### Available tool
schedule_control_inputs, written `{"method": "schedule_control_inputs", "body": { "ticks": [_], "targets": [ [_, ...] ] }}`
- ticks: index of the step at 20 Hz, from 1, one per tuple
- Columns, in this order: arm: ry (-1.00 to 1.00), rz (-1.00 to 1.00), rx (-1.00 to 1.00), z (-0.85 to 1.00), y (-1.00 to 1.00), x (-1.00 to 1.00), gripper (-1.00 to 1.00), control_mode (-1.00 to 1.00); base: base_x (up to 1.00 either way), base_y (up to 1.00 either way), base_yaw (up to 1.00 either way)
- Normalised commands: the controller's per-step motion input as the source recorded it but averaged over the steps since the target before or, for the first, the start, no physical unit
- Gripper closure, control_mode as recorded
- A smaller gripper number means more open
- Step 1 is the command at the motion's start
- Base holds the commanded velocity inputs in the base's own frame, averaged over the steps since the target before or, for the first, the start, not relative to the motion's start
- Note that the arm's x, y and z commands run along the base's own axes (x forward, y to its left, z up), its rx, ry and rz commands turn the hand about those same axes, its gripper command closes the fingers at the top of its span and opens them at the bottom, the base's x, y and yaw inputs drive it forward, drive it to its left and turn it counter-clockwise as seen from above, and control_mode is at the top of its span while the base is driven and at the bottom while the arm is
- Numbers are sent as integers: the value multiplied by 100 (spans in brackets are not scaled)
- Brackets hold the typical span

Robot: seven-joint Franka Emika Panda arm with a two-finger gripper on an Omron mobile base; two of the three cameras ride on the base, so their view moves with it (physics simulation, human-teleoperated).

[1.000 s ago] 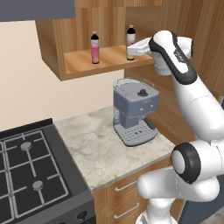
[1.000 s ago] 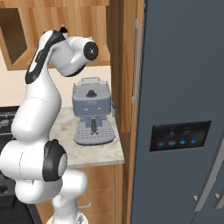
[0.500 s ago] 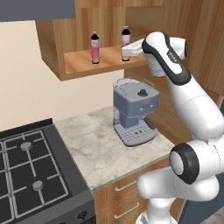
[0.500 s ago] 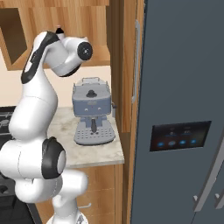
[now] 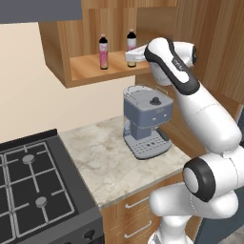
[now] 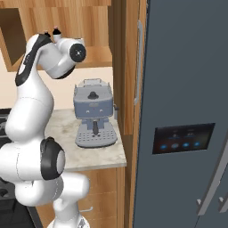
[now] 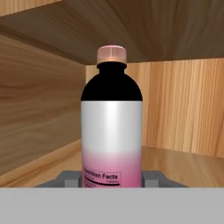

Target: Pick the bottled drink, milk, bottled drink from the counter and place them in the open cabinet.

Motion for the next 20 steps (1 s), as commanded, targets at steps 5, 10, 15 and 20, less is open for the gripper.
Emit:
{"method": "schedule_control_inputs", "body": {
  "ticks": [5, 10, 15, 20],
  "targets": [
    [0, 0, 0, -15, 0, 12, 100, -100, 0, 0, 0],
    [0, -3, 0, -6, 3, 40, 100, -100, 0, 0, 0],
    [1, -6, 0, -8, 14, 51, 100, -100, 0, 0, 0],
    [5, -4, 0, -30, 17, 51, 100, -100, 0, 0, 0]
  ]
}}
